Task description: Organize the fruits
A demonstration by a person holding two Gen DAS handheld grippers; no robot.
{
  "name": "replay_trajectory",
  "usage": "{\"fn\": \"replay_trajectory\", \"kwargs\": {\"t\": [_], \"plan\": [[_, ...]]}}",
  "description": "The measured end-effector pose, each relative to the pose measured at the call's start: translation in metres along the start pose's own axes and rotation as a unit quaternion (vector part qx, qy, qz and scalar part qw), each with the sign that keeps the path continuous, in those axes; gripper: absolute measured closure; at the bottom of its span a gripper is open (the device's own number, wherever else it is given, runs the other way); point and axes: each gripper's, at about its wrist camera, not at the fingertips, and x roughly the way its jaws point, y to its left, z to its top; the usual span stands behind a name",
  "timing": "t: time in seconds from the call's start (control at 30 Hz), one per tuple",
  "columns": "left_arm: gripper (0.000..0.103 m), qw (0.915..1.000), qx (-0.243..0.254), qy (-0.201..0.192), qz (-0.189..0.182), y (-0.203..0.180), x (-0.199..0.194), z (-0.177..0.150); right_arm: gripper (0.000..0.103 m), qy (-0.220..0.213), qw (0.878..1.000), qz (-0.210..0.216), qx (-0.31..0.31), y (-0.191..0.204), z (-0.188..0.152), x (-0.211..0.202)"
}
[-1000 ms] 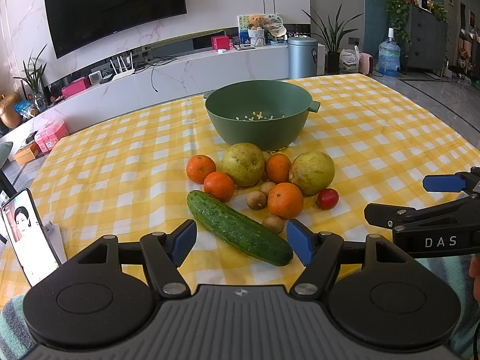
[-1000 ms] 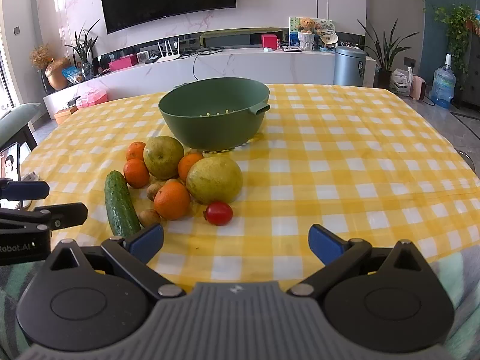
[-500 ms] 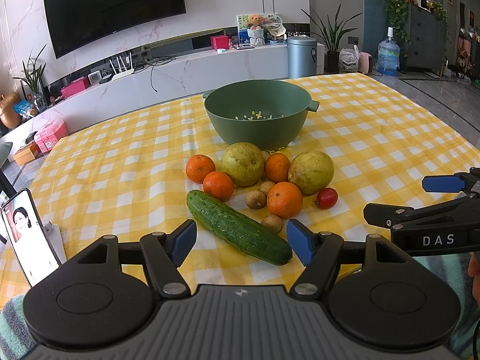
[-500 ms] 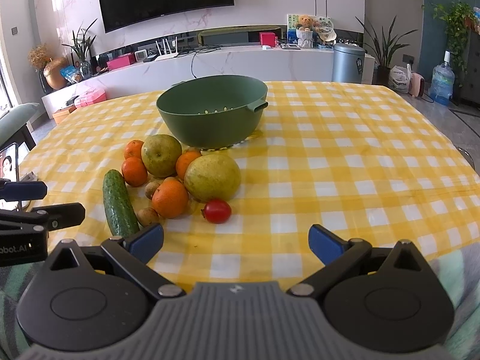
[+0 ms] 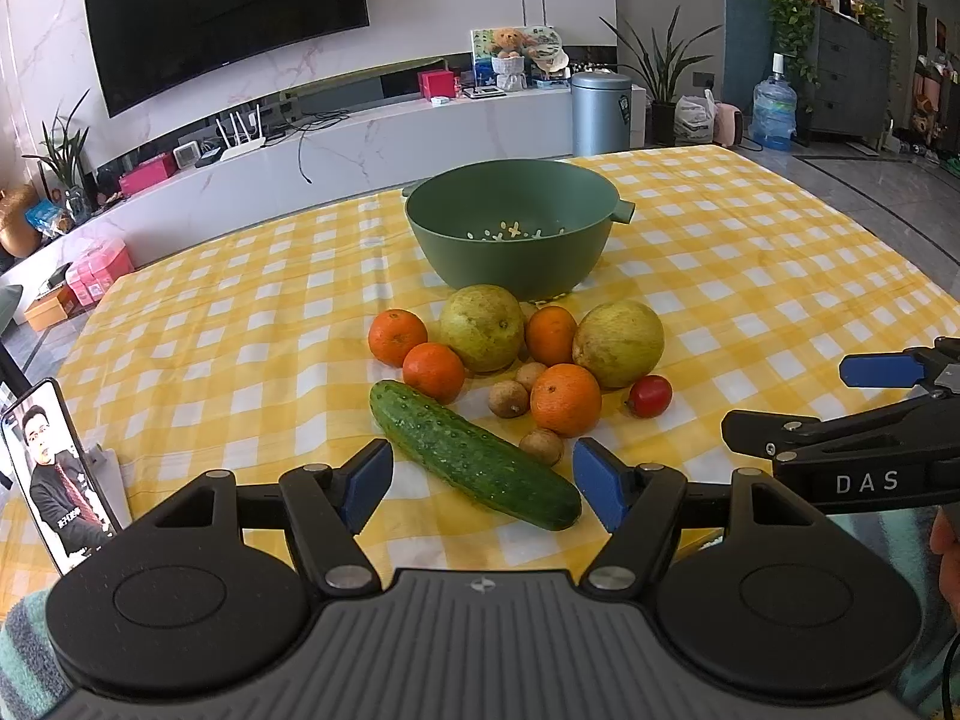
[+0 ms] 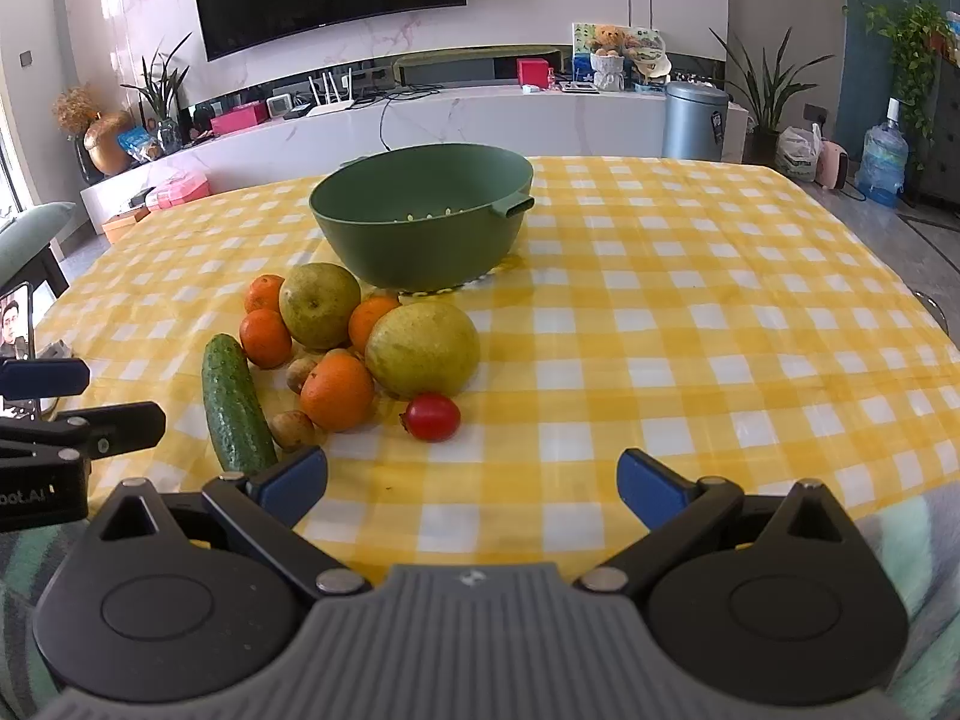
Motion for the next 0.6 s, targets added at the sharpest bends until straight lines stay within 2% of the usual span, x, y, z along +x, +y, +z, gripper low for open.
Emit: {"fn": "replay_trajectory", "kwargs": {"t": [0.3, 0.4, 0.6], "plan": [[0.022, 1.0, 0.0, 0.001, -0.002, -0.0036, -0.0015, -0.0011, 0.004, 0.005, 1.0, -0.001, 0.001, 0.0003, 0.0013, 0.001], [0.022, 0.9999, 0.006, 0.001, -0.013, -0.0055, -0.0031, -0.0019, 0.004, 0.006, 1.0, -0.001, 0.001, 0.0002, 0.0014, 0.0017], [0.022, 0.9991, 0.019, -0.004, -0.038, 0.0013, -0.0062, 0.006, 0.004, -0.003, 0.999, 0.031, 0.021, -0.0057, 0.0005, 0.0031]]}}
